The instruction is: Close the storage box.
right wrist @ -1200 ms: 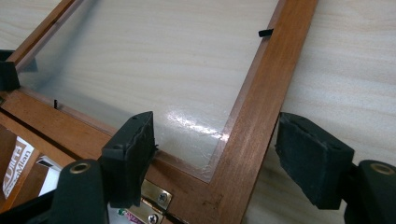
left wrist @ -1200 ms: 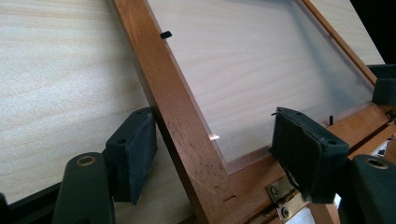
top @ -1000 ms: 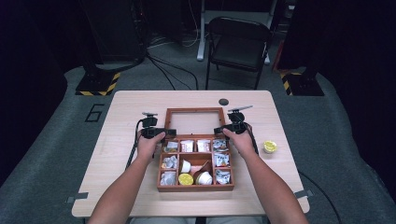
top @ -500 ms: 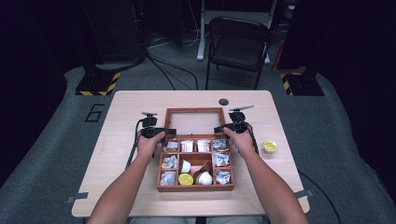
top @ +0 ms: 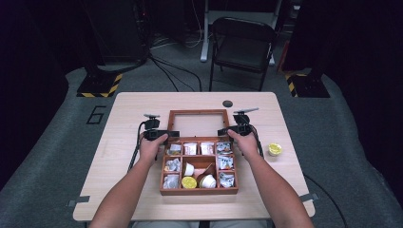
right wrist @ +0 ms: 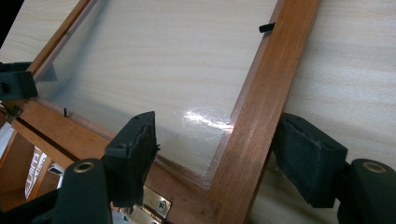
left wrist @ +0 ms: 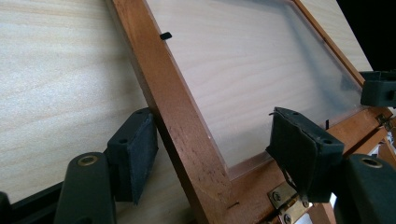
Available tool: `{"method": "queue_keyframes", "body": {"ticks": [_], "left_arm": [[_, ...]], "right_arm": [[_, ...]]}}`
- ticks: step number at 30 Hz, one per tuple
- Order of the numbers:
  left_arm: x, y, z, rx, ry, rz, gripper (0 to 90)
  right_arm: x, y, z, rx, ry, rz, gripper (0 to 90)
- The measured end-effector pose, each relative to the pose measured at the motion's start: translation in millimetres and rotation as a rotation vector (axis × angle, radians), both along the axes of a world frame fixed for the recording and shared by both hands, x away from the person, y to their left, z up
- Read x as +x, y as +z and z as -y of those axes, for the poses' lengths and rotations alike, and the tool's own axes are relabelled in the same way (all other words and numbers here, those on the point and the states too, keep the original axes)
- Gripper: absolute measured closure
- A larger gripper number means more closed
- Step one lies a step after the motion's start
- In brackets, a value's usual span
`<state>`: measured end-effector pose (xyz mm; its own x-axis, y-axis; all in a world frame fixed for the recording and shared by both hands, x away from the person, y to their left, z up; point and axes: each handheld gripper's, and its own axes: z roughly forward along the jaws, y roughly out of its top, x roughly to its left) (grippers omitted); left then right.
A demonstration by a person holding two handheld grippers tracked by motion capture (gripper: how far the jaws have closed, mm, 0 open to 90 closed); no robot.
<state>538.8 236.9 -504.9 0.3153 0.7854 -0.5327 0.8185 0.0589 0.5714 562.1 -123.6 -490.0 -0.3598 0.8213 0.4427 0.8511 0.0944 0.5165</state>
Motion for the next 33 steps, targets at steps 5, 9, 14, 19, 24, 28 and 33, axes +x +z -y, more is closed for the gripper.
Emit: {"method": "queue_keyframes", "body": {"ticks": [5, 9, 14, 19, 24, 28, 33], "left_arm": [[0.1, -0.6, 0.3, -0.005, 0.0, -0.001, 31.6], [-0.5, 1.7, -1.4, 0.002, -0.01, 0.013, 34.4], [-2.7, 8.9, -2.6, -0.023, 0.004, 0.046, 34.7], [-5.5, 16.5, -3.9, -0.028, -0.001, 0.082, 34.7], [-10.2, 27.5, -6.4, -0.032, -0.018, 0.123, 34.8], [-16.1, 36.8, -7.6, -0.038, -0.026, 0.149, 34.8], [-20.7, 41.9, -5.4, -0.025, -0.027, 0.163, 34.8]], "right_arm": [[-0.4, 1.7, -0.4, 0.002, -0.001, 0.002, 29.5], [-2.1, 5.0, -0.2, -0.015, 0.009, 0.028, 30.4], [-5.2, 12.9, 0.8, 0.004, -0.005, 0.061, 31.3], [-9.1, 21.8, 2.7, 0.017, -0.002, 0.112, 32.5], [-14.3, 31.2, 4.0, 0.032, -0.003, 0.138, 33.0], [-21.5, 40.9, 4.7, 0.032, 0.012, 0.177, 32.9], [-28.5, 48.2, 4.4, 0.025, 0.019, 0.185, 32.9]]}}
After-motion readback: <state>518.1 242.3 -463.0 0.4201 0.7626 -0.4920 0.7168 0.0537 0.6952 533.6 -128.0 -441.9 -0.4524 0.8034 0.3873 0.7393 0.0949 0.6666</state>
